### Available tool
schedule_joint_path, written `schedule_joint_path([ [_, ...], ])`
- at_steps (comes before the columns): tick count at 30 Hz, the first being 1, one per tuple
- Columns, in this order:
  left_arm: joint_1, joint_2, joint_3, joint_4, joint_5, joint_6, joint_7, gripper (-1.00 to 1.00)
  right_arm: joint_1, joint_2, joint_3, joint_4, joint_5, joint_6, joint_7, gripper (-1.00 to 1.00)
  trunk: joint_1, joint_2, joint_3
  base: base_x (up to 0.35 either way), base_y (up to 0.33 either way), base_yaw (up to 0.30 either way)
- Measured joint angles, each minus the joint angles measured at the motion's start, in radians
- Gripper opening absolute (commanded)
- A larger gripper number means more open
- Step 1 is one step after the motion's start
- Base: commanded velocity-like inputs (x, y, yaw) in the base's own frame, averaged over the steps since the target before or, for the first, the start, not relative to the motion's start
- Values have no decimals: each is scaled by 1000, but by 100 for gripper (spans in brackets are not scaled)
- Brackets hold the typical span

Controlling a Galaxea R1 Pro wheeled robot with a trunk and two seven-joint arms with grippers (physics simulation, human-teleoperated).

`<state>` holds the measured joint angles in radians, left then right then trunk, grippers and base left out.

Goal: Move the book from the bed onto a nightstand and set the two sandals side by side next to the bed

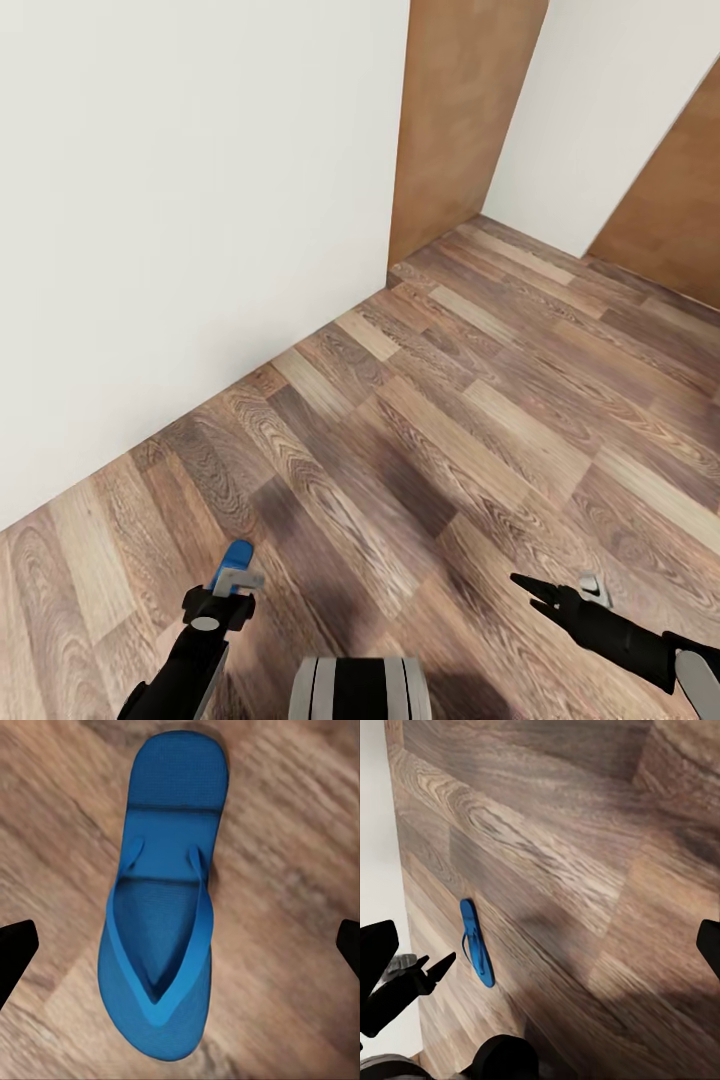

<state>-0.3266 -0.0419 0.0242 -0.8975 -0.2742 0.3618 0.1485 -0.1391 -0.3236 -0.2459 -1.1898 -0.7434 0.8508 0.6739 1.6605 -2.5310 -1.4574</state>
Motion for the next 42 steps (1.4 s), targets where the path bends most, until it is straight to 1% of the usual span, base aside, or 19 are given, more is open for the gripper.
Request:
schedule_joint_path([
  [1,0,0,0,0,0,0,0,100,0,0,0,0,0,0,22,100,0,0,-4,0,0,0],
  [2,0,0,0,0,0,0,0,100,0,0,0,1,-1,1,94,100,1,0,-8,0,0,0],
  [3,0,0,0,0,0,0,1,100,0,0,0,2,0,1,146,100,1,-1,-12,0,0,0],
  [7,0,0,0,0,0,0,1,100,0,0,-1,6,2,0,232,100,3,-2,-27,0,0,0],
  [10,0,0,0,-1,0,0,1,100,0,0,-2,8,2,0,258,100,4,-2,-39,0,0,0],
  [21,0,2,0,-2,0,0,1,100,0,0,-2,9,3,0,274,100,9,-5,-81,0,0,0],
  [33,0,5,2,-5,0,0,2,100,0,0,-2,9,3,0,274,100,9,-5,-81,0,4,0],
  [42,0,6,3,-5,0,-1,8,100,0,0,-2,9,2,0,274,100,9,-5,-81,0,122,0],
])
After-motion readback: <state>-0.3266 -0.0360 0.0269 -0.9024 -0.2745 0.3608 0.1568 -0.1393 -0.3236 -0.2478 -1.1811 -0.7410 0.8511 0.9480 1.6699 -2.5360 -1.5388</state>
